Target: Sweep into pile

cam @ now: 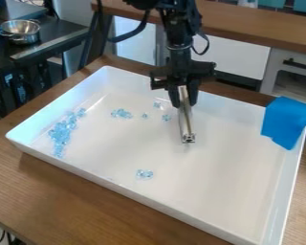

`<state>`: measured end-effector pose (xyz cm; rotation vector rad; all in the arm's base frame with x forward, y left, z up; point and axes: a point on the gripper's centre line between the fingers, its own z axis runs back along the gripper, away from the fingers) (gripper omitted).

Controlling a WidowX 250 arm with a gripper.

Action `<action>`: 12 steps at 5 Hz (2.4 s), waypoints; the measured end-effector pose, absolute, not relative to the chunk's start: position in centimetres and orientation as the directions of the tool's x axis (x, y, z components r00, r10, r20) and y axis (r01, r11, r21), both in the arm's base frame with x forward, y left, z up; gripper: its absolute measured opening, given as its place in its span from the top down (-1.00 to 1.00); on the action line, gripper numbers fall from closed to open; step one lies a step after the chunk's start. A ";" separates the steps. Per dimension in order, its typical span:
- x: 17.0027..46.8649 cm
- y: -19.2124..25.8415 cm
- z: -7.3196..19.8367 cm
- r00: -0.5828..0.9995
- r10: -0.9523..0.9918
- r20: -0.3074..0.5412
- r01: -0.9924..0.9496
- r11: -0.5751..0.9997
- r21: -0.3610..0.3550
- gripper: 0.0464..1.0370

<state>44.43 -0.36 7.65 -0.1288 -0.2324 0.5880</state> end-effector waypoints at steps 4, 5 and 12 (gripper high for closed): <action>44.0 2.4 5.6 0.790 0.598 0.133 -0.578 0.799 -0.165 0.46; 43.6 4.1 5.3 0.774 0.622 0.118 -0.602 0.781 -0.163 0.46; 33.8 10.2 4.9 0.342 0.935 -0.096 -0.934 0.350 0.076 0.46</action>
